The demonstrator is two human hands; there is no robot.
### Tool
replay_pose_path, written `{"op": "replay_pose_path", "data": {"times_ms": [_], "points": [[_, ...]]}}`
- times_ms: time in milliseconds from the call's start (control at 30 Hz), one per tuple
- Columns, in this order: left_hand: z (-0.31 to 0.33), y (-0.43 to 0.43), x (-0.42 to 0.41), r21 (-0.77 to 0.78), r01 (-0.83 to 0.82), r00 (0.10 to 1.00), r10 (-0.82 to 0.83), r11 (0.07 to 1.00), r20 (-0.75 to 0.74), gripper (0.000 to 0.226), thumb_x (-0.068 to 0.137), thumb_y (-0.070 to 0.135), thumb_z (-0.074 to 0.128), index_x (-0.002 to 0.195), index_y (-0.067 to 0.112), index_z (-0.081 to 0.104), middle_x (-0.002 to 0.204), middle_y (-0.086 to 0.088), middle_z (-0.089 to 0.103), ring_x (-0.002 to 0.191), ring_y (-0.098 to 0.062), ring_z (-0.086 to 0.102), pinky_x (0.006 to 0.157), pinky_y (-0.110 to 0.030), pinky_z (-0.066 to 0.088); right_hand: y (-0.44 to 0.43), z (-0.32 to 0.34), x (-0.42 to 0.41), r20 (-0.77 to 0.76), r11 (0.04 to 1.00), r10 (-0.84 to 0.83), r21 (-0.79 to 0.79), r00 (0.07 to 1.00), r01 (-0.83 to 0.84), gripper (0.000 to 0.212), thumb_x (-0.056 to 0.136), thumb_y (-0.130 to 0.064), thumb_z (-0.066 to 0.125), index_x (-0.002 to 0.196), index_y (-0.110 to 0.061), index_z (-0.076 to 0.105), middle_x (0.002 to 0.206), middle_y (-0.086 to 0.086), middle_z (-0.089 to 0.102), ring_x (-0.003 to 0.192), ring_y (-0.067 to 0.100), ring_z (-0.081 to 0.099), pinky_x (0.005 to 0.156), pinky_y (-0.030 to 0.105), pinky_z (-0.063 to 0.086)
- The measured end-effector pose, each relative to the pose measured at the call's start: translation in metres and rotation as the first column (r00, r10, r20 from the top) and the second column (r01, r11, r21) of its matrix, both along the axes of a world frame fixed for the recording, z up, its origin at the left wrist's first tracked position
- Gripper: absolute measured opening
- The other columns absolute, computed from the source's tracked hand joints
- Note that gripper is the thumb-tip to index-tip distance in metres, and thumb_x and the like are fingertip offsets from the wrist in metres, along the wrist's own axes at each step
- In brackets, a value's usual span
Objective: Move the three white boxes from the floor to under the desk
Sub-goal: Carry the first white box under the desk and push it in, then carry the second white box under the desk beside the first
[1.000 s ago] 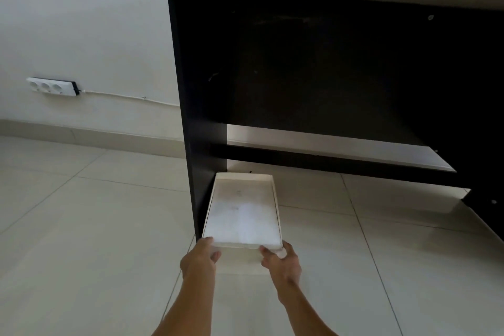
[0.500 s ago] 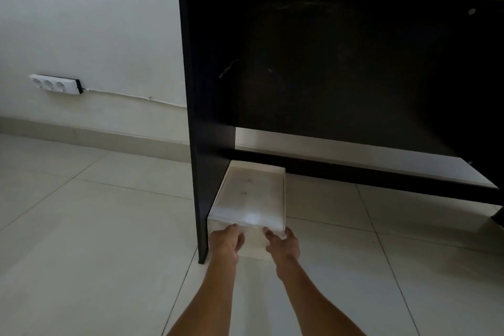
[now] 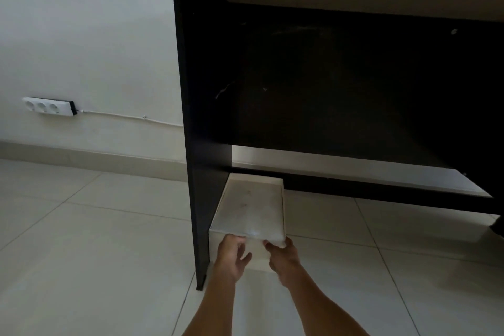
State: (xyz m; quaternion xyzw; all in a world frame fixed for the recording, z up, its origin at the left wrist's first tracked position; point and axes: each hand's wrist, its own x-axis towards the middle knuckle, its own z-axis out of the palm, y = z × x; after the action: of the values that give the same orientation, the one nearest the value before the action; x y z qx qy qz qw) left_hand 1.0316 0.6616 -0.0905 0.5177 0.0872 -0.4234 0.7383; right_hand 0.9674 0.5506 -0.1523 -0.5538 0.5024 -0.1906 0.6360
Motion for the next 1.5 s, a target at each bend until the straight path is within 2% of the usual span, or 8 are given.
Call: {"op": "replay_pose_path", "data": {"times_ms": [200,400,533,633,733,900,1000,1500], "points": [[0.000,0.010,-0.024,0.166,-0.009,1.000,0.006,0.986,0.017,0.007,0.090,0.004,0.048,0.093,0.005,0.055,0.097,-0.009,0.046,0.106,-0.025,0.044,0.100,-0.043,0.043,0.007,-0.025,-0.036,-0.098,1.000,-0.002,0.006,0.995,0.003,0.090,0.064,-0.041,0.081,0.141,-0.021,0.038,0.131,0.013,0.059,0.117,0.035,0.061,0.098,0.046,0.053],[0.005,0.017,-0.056,0.384,0.167,0.978,-0.202,0.908,0.052,0.007,0.087,0.002,0.041,0.081,0.003,0.044,0.068,-0.006,0.027,0.060,-0.019,0.028,0.057,-0.030,0.033,-0.003,-0.025,-0.111,-0.244,0.998,0.036,-0.035,0.969,-0.046,0.069,0.060,-0.044,0.077,0.120,-0.017,0.058,0.095,0.009,0.066,0.084,0.023,0.059,0.079,0.032,0.049],[0.027,0.003,-0.102,0.515,0.305,0.907,-0.410,0.801,0.100,0.011,0.088,0.009,0.045,0.079,0.005,0.045,0.064,-0.005,0.030,0.051,-0.017,0.025,0.053,-0.025,0.022,-0.007,0.008,-0.194,-0.295,0.997,-0.070,-0.048,0.953,0.059,0.057,0.071,-0.037,0.077,0.119,-0.011,0.061,0.110,0.014,0.067,0.100,0.027,0.063,0.092,0.038,0.055],[0.047,-0.021,-0.149,0.618,0.347,0.792,-0.573,0.706,0.211,0.031,0.091,0.009,0.048,0.117,-0.006,0.055,0.104,-0.016,0.062,0.095,-0.030,0.066,0.067,-0.026,0.033,-0.022,0.035,-0.265,-0.323,0.984,-0.176,-0.083,0.930,0.158,0.049,0.078,-0.033,0.075,0.120,-0.010,0.062,0.111,0.012,0.064,0.113,0.029,0.062,0.096,0.040,0.054],[0.069,-0.063,-0.212,0.654,0.405,0.686,-0.685,0.639,0.244,0.041,0.089,0.007,0.048,0.127,-0.009,0.051,0.093,-0.014,0.059,0.131,-0.039,0.047,0.075,-0.026,0.031,-0.049,0.062,-0.358,-0.378,0.968,-0.251,-0.119,0.891,0.222,0.051,0.079,-0.035,0.073,0.122,-0.010,0.062,0.120,0.014,0.067,0.104,0.027,0.065,0.096,0.038,0.053],[0.126,-0.115,-0.349,0.645,0.599,0.483,-0.857,0.474,0.181,0.055,0.083,0.009,0.051,0.135,-0.006,0.044,0.135,-0.024,0.055,0.127,-0.041,0.052,0.098,-0.037,0.047,-0.065,0.132,-0.519,-0.397,0.883,-0.459,-0.101,0.795,0.459,0.049,0.081,-0.033,0.072,0.122,-0.009,0.062,0.119,0.017,0.068,0.105,0.031,0.066,0.096,0.038,0.052],[0.170,-0.141,-0.438,0.663,0.665,0.319,-0.933,0.344,0.164,0.012,0.079,0.014,0.054,0.090,0.009,0.053,0.073,-0.004,0.051,0.060,-0.020,0.049,0.056,-0.017,0.038,-0.068,0.182,-0.616,-0.400,0.816,-0.552,-0.076,0.732,0.573,0.050,0.080,-0.031,0.073,0.122,-0.007,0.063,0.117,0.018,0.068,0.110,0.034,0.064,0.096,0.042,0.053],[0.307,-0.352,-0.818,0.699,0.711,-0.050,-0.985,0.081,0.165,0.035,0.086,0.025,0.055,0.119,0.014,0.061,0.119,-0.011,0.064,0.114,-0.028,0.059,0.091,-0.033,0.049,-0.165,0.363,-0.992,-0.475,0.557,-0.736,-0.017,0.483,0.831,0.053,0.082,-0.033,0.068,0.129,-0.011,0.058,0.127,0.017,0.062,0.115,0.035,0.059,0.103,0.043,0.047]]}}
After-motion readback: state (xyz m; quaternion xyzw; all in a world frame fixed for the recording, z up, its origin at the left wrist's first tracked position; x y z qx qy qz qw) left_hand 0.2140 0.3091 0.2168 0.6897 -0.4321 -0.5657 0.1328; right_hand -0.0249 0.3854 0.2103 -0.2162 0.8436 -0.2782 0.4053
